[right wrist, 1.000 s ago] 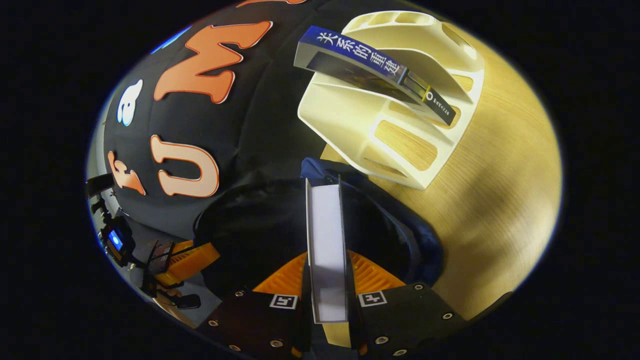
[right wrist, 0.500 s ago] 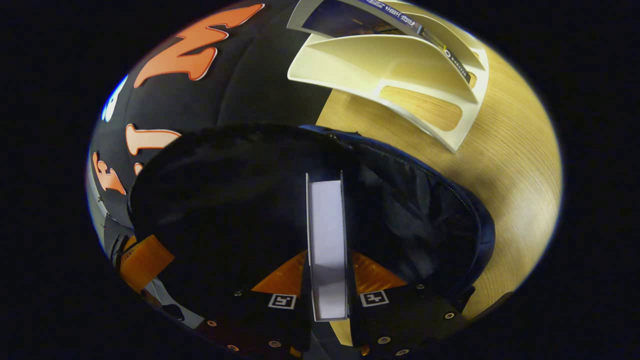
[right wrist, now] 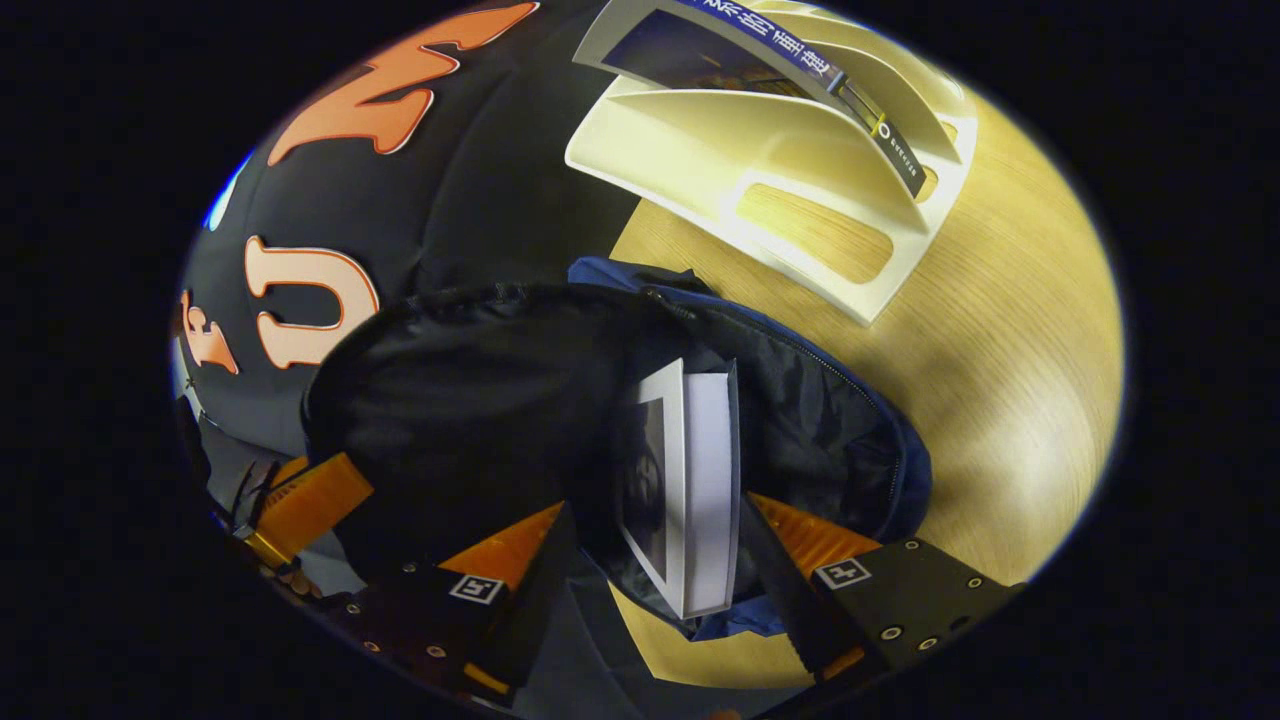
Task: Open the schoolbag, grab two books from the bookshelf and put them into the schoolbag.
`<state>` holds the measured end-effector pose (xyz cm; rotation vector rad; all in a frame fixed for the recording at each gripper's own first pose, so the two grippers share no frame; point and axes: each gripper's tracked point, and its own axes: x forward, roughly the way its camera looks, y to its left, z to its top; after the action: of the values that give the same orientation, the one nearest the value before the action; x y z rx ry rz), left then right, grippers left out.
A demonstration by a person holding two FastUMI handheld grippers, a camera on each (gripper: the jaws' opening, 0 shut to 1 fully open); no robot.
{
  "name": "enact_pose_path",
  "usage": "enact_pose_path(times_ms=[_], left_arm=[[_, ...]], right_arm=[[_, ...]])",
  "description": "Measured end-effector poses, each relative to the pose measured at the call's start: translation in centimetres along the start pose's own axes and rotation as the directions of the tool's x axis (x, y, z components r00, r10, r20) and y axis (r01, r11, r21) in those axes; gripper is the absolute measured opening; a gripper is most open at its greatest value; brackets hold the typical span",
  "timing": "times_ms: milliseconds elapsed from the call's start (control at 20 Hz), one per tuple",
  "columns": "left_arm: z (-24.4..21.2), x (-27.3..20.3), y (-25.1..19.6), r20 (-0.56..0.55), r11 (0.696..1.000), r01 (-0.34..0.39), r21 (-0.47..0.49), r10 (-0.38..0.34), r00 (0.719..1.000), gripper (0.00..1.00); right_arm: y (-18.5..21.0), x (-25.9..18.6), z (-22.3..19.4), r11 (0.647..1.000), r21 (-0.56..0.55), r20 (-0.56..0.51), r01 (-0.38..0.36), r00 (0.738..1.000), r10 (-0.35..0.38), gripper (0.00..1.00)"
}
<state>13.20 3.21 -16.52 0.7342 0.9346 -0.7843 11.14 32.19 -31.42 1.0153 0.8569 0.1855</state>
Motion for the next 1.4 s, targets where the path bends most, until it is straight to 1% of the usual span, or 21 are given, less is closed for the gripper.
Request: enact_pose_path(times_ms=[50, 200, 250, 350, 500, 600, 700, 800, 850, 950, 1050, 1100, 1150, 1200, 1250, 1300, 1400], left_arm=[[0.1, 0.0, 0.0, -0.001, 1.000, 0.000, -0.001, 0.000, 1.000, 0.01], [0.0, 0.3, -0.2, -0.004, 1.000, 0.006, 0.011, -0.006, 1.000, 0.00], [0.0, 0.4, -0.2, -0.005, 1.000, 0.009, 0.014, -0.009, 1.000, 0.01], [-0.2, 0.7, -0.5, -0.007, 1.000, 0.017, 0.013, -0.016, 1.000, 0.01], [-0.3, 0.9, -0.7, -0.005, 0.999, 0.031, 0.008, -0.031, 1.000, 0.01], [-0.7, 1.2, -0.9, -0.009, 0.999, 0.041, -0.002, -0.041, 0.999, 0.01], [-0.7, 1.5, -1.0, -0.010, 0.999, 0.048, -0.005, -0.048, 0.999, 0.01], [-0.9, 1.6, -1.3, -0.008, 0.998, 0.057, -0.016, -0.057, 0.998, 0.01], [-1.1, 1.6, -1.3, -0.008, 0.998, 0.060, -0.021, -0.060, 0.998, 0.01], [-1.3, 1.6, -1.5, -0.010, 0.997, 0.067, -0.026, -0.067, 0.998, 0.01], [-1.4, 1.8, -1.6, -0.009, 0.997, 0.072, -0.032, -0.072, 0.997, 0.01], [-1.5, 1.8, -1.7, -0.010, 0.997, 0.075, -0.035, -0.076, 0.997, 0.01], [-1.6, 1.9, -1.8, -0.009, 0.996, 0.079, -0.040, -0.080, 0.997, 0.01], [-1.7, 1.9, -1.8, -0.009, 0.996, 0.083, -0.043, -0.083, 0.997, 0.01], [-1.7, 1.9, -1.8, -0.010, 0.995, 0.084, -0.046, -0.084, 0.996, 0.01], [-1.7, 1.9, -1.9, -0.012, 0.995, 0.085, -0.049, -0.085, 0.996, 0.00], [-1.8, 1.9, -1.9, -0.013, 0.995, 0.087, -0.054, -0.087, 0.996, 0.01]], right_arm=[[0.1, -0.2, 0.0, 1.000, -0.014, 0.001, -0.007, 1.000, 0.007, 0.97], [0.7, -3.2, 0.9, 0.998, -0.059, 0.027, -0.027, 0.999, 0.029, 0.97], [1.2, -4.4, 1.6, 0.996, -0.078, 0.046, -0.043, 0.998, 0.047, 0.97], [1.9, -7.0, 3.7, 0.990, -0.130, 0.096, -0.049, 0.993, 0.061, 0.97], [2.2, -11.6, 8.3, 0.970, -0.241, 0.191, 0.016, 0.981, 0.032, 0.97], [2.9, -14.5, 12.0, 0.946, -0.312, 0.267, 0.086, 0.964, 0.001, 0.96], [3.9, -16.8, 15.6, 0.903, -0.398, 0.331, 0.163, 0.943, -0.024, 0.96], [5.4, -19.3, 19.1, 0.839, -0.481, 0.376, 0.254, 0.924, -0.064, 0.96], [6.6, -19.9, 20.7, 0.807, -0.517, 0.389, 0.285, 0.918, -0.075, 0.97], [8.1, -20.3, 23.6, 0.737, -0.578, 0.404, 0.350, 0.908, -0.114, 0.96], [8.7, -19.8, 26.2, 0.654, -0.632, 0.411, 0.416, 0.895, -0.172, 0.97], [9.1, -19.2, 26.9, 0.624, -0.660, 0.393, 0.419, 0.900, -0.189, 0.97], [9.4, -18.4, 27.0, 0.613, -0.676, 0.361, 0.410, 0.909, -0.210, 0.97], [9.7, -17.3, 26.8, 0.615, -0.687, 0.323, 0.387, 0.921, -0.218, 0.97], [9.4, -16.4, 26.9, 0.613, -0.695, 0.289, 0.377, 0.926, -0.243, 0.97], [9.0, -15.5, 26.8, 0.609, -0.704, 0.258, 0.366, 0.930, -0.261, 0.97], [8.3, -13.5, 27.1, 0.599, -0.709, 0.223, 0.371, 0.925, -0.308, 0.97]])
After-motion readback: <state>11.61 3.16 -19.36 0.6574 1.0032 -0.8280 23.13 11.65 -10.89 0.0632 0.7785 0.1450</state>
